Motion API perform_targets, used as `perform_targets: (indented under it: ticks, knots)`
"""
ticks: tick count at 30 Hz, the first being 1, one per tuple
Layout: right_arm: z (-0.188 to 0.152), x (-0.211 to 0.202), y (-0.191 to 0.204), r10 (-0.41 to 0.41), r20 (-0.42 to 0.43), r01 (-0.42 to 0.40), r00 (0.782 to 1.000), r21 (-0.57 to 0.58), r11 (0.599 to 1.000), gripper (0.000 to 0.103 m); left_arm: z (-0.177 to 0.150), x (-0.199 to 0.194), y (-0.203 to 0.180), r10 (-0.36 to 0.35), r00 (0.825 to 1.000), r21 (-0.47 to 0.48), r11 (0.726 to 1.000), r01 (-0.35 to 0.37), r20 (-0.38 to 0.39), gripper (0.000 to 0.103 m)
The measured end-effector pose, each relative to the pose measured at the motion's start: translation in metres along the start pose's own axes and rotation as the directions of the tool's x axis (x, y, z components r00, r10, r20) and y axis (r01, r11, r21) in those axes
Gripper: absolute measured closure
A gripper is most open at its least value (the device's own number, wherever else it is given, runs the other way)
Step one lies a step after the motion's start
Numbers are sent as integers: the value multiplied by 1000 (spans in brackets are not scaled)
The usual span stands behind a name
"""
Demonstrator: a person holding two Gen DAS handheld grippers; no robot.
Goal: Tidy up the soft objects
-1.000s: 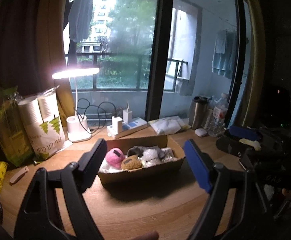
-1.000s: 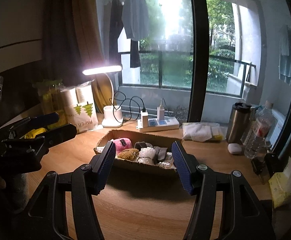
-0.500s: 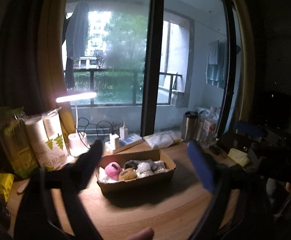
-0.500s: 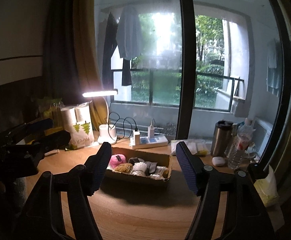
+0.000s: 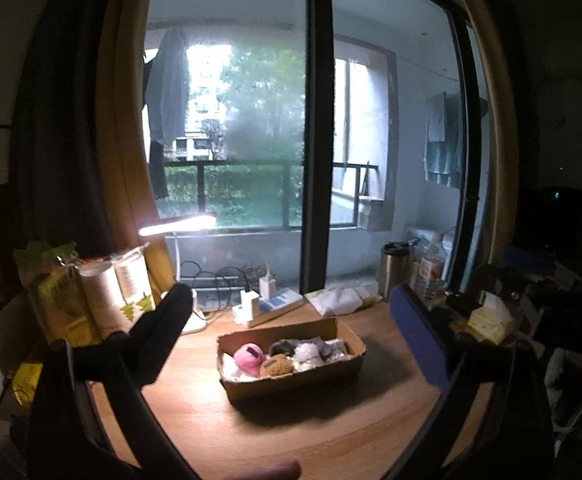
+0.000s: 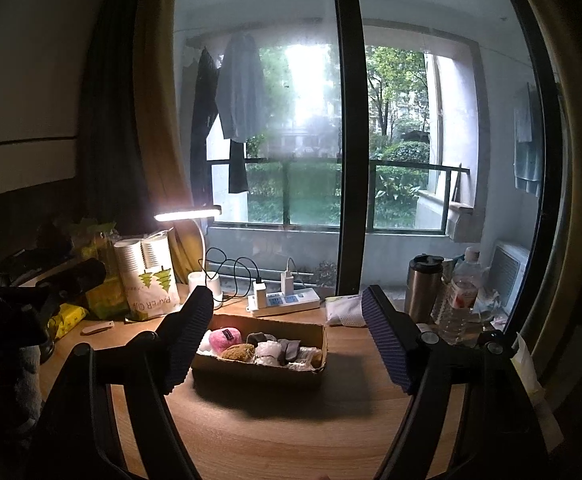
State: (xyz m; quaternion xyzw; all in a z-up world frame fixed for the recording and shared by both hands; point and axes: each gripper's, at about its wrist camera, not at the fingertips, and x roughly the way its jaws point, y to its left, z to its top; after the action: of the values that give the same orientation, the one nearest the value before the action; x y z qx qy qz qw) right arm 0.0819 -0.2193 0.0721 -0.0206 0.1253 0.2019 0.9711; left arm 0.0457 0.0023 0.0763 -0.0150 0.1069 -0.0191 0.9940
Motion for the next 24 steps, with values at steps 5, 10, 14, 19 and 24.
perform_targets:
  ticks: [5,10,14,19,24]
  knots:
    - [0,0,1,3,0,-3,1000,-6,1000,23,-2,3,0,-11,1000,-9,1000,11,-4,3]
    - [-1,0,2,6,0,-6,1000,-5,1000,23,-2,5,2,-11,1000,-17,1000,10,-17,3]
    - [-1,0,2,6,0,-6,1000,-5,1000,23,-2,5,1,-22,1000,-18,1000,22,-14,3]
    - [-1,-1,1,6,-1,-6,1000,-7,1000,23,-2,5,1,-21,1000,-19,1000,21,-13,3]
    - [-1,-1,1,7,-1,-7,1000,-8,1000,23,-2,2,-1,-27,1000,-14,1000,27,-7,3]
